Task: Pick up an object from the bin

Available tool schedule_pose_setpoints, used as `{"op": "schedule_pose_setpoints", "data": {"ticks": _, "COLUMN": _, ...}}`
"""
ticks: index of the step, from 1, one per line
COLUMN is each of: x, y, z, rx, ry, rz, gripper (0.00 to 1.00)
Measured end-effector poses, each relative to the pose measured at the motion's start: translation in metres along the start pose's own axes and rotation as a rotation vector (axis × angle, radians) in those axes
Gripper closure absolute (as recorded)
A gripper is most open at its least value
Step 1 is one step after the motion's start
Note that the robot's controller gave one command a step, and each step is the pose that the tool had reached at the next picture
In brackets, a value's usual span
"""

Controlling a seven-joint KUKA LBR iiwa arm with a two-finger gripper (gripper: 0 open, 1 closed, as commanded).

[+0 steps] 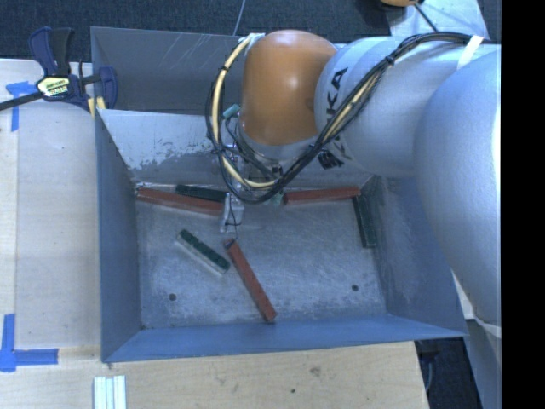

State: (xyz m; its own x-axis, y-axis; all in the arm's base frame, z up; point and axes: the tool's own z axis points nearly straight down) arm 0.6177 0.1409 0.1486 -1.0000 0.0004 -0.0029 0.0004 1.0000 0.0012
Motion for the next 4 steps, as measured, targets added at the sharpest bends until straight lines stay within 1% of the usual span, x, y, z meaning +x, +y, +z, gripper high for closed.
{"op": "schedule_pose_setpoints", "data": {"ticks": 1, "x": 0.064, "y": 0.016, "z": 0.068, "rx": 0.004, "ry": 0.014, "rz": 0.106, "gripper": 0.0}}
{"op": "schedule_pose_setpoints", "data": {"ticks": 2, "x": 0.044, "y": 0.016, "z": 0.016, "rx": -0.001, "ry": -0.006, "rz": 0.132, "gripper": 0.0}}
{"op": "schedule_pose_setpoints", "data": {"ticks": 3, "x": 0.059, "y": 0.004, "z": 0.038, "rx": 0.0, "ry": 0.0, "rz": 0.19, "gripper": 0.0}}
{"op": "schedule_pose_setpoints", "data": {"ticks": 4, "x": 0.057, "y": 0.006, "z": 0.08, "rx": -0.001, "ry": 0.0, "rz": 0.259, "gripper": 0.0}}
